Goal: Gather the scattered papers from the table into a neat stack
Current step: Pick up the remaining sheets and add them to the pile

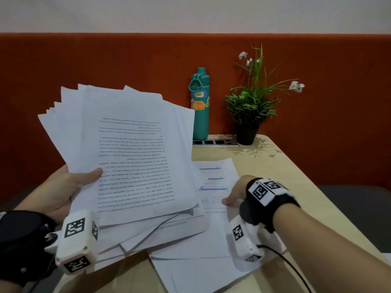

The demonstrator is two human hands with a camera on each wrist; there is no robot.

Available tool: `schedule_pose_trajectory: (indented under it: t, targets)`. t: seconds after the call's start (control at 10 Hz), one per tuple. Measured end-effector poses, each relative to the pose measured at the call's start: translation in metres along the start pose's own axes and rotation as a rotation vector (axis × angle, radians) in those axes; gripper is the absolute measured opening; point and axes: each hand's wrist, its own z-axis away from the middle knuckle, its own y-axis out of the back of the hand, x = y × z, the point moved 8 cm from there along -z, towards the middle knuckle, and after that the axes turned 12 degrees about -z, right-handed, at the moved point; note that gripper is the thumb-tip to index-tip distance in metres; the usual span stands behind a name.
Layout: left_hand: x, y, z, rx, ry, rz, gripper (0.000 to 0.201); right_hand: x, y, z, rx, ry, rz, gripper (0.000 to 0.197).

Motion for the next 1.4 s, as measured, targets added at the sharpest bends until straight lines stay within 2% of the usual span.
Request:
schedule_pose_trajectory:
  t: [0.1, 0.2, 0.3, 0.4, 0.5, 0.6, 0.7, 0.8, 0.9, 1.0, 1.1, 1.2, 1.3, 1.4]
  targets:
    - [-0.005, -0.002, -0.001, -0.004, 0.008, 0.034, 0.111, -0.003, -0.007, 0.004, -0.033, -0.032, -0.043, 0.061]
    - [-0.005, -0.009, 0.001, 0.0, 0.007, 0.049, 0.064, 0.006, -0.012, -0.011, -0.056, -0.065, -0.065, 0.078]
    - [-0.007, -0.005, -0.001, 0.071, -0.017, 0.039, 0.046, 0.042, -0.022, -0.102, -0.007, -0.072, 0.067, 0.112]
    - [-0.013, -0.006, -0.003, 0.087, -0.018, 0.037, 0.053, 0.034, 0.002, -0.056, 0.021, -0.018, 0.164, 0.057]
    - [-0.019, -0.005, -0.005, 0.112, -0.007, 0.021, 0.047, 0.026, 0.035, -0.001, 0.04, -0.033, 0.125, 0.034]
    - [-0.023, -0.008, -0.007, 0.083, 0.02, 0.032, 0.044, 0.032, 0.075, 0.024, 0.059, -0.065, 0.134, 0.046]
    - [-0.025, -0.014, -0.01, 0.082, 0.025, 0.008, 0.044, 0.038, 0.118, 0.046, 0.197, 0.002, 0.08, 0.042]
    - [-0.028, -0.02, -0.015, 0.113, 0.021, -0.031, 0.045, 0.05, 0.173, 0.059, 0.358, 0.059, -0.319, 0.017]
    - [-0.035, -0.027, -0.022, 0.125, 0.038, -0.069, 0.044, 0.047, 0.222, 0.072, 0.451, 0.144, -0.702, 0.028]
    - [-0.042, -0.036, -0.028, 0.118, 0.054, -0.117, 0.044, 0.026, 0.217, 0.075, 0.293, 0.199, -0.89, 0.043]
    - [-0.048, -0.045, -0.032, 0.082, 0.071, -0.139, 0.041, 0.007, 0.162, 0.061, 0.199, 0.182, -0.831, 0.015]
    - [-0.053, -0.053, -0.03, 0.099, 0.107, -0.155, 0.036, -0.008, 0.079, 0.029, 0.086, 0.147, -0.768, 0.025]
    - [-0.053, -0.058, -0.031, 0.106, 0.087, -0.134, 0.033, -0.029, 0.019, 0.009, -0.002, 0.121, -0.685, 0.039]
    - [-0.046, -0.074, -0.026, 0.042, 0.02, -0.146, 0.042, -0.052, -0.008, 0.007, 0.018, 0.131, -0.519, 0.043]
